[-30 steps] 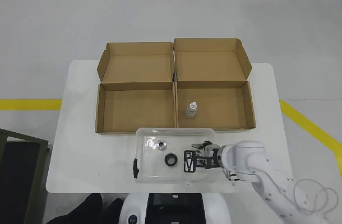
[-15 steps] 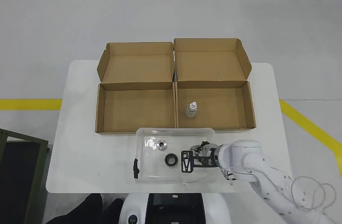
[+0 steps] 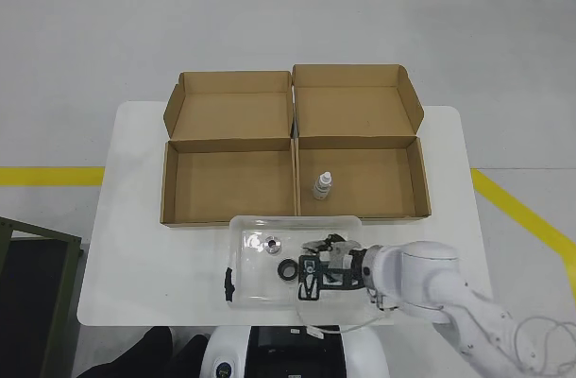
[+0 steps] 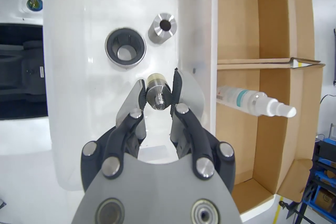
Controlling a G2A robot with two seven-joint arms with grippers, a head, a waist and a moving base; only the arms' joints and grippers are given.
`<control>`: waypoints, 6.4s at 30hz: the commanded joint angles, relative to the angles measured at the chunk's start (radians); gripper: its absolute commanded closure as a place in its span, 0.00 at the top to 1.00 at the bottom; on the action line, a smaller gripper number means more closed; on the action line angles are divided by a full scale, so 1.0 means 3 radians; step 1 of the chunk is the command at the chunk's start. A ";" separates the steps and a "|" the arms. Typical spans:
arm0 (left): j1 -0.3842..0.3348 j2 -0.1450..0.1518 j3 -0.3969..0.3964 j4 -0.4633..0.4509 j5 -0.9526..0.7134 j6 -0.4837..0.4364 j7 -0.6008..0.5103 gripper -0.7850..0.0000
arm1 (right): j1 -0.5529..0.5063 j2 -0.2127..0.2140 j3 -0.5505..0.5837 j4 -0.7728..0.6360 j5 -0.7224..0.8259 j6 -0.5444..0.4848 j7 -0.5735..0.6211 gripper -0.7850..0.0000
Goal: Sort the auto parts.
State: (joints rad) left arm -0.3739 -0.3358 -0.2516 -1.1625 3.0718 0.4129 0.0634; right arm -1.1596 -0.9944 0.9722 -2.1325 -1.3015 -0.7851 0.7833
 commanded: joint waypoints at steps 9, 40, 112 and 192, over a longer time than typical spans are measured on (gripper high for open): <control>0.0000 0.0000 0.0000 0.0000 0.0000 0.0000 0.0000 1.00 | -0.0047 -0.0042 0.0022 0.0124 -0.0016 0.0139 -0.1520 0.00; 0.0000 0.0000 0.0000 0.0000 0.0000 0.0000 0.0000 1.00 | -0.0035 -0.0125 0.0754 0.0107 0.0739 0.0613 -0.3133 0.00; 0.0000 0.0000 0.0000 0.0000 0.0000 0.0000 0.0000 1.00 | 0.0249 -0.0127 0.0870 0.1650 0.0139 0.0323 -0.1414 0.00; 0.0000 0.0000 0.0000 0.0000 0.0000 0.0000 0.0000 1.00 | -0.0284 -0.0136 0.0185 0.0559 -0.0157 -0.0095 -0.1389 0.75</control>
State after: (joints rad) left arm -0.3739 -0.3358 -0.2516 -1.1625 3.0718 0.4129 0.0634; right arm -1.2487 -1.0336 1.0385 -1.9736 -1.3446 -0.8138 0.3698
